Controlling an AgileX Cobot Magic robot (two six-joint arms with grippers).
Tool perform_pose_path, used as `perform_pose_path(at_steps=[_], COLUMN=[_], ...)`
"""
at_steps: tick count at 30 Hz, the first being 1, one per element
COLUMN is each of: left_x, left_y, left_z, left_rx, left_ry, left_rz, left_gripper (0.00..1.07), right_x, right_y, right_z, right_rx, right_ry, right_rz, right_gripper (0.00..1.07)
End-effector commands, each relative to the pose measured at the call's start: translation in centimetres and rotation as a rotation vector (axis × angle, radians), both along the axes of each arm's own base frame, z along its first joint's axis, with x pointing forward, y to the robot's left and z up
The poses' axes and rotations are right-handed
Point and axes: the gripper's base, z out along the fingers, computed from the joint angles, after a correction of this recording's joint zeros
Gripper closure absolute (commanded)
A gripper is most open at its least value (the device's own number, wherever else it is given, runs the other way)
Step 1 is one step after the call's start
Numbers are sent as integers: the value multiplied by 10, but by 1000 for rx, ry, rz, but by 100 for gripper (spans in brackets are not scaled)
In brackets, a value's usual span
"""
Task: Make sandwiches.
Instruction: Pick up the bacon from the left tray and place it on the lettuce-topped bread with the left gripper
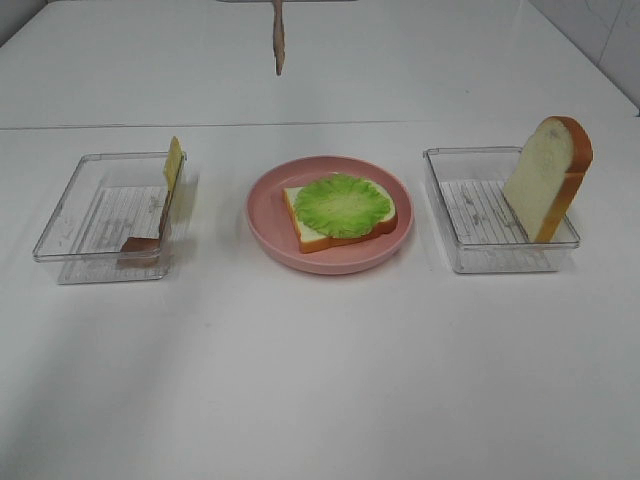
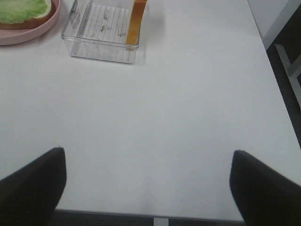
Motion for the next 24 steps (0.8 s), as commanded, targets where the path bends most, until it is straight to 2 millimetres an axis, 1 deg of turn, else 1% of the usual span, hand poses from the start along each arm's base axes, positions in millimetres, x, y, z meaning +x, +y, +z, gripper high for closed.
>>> perform_pose_path(at_steps=[1, 2, 3, 4, 5, 6, 7, 9, 10, 11, 12, 13, 14, 15, 16, 17, 18, 20, 21, 22, 24], left_x=[-1, -1, -1, -2, -2, -1, -1, -1, -1, -1, -1, -1, -1, -1, -1, 0, 0, 0, 0, 2, 2], left_y=[-29, -29, -36, -47, -47, -54, -54, -74, -74, -80, -88, -88, -94, -95, -95, -98, -98, -99, -99, -97, -97], left_z=[-21, -21, -27, -37, -37, -46, -46, -68, -68, -75, -87, -87, -100, -106, -106, -117, -117, -134, -134, -144, -147], left_rx=[-70, -70, -80, -104, -104, -118, -118, -154, -154, -164, -183, -183, -183, -177, -177, -171, -171, -148, -148, -125, -106], left_ry=[67, 67, 84, 110, 110, 128, 128, 164, 164, 178, 209, 209, 237, 248, 248, 276, 276, 321, 321, 337, 333], left_rz=[-30, -30, -40, -52, -52, -58, -58, -67, -67, -69, -74, -74, -79, -78, -78, -82, -82, -91, -91, -91, -92], left_gripper=[107, 107, 107, 107, 107, 107, 107, 107, 107, 107, 107, 107, 107, 107, 107, 107, 107, 107, 107, 107, 107], right_x=[-4, -4, -4, -4, -4, -4, -4, -4, -4, -4, -4, -4, -4, -4, -4, -4, -4, -4, -4, -4, -4], right_y=[0, 0, 0, 0, 0, 0, 0, 0, 0, 0, 0, 0, 0, 0, 0, 0, 0, 0, 0, 0, 0], right_z=[-1, -1, -1, -1, -1, -1, -1, -1, -1, -1, -1, -1, -1, -1, -1, -1, -1, -1, -1, -1, -1], right_rx=[-1, -1, -1, -1, -1, -1, -1, -1, -1, -1, -1, -1, -1, -1, -1, -1, -1, -1, -1, -1, -1], right_ry=[-36, -36, -36, -36, -36, -36, -36, -36, -36, -36, -36, -36, -36, -36, -36, -36, -36, -36, -36, -36, -36], right_rz=[-3, -3, -3, -3, -3, -3, -3, -3, -3, -3, -3, -3, -3, -3, -3, -3, -3, -3, -3, -3, -3], right_gripper=[16, 16, 16, 16, 16, 16, 16, 16, 16, 16, 16, 16, 16, 16, 16, 16, 16, 16, 16, 16, 16])
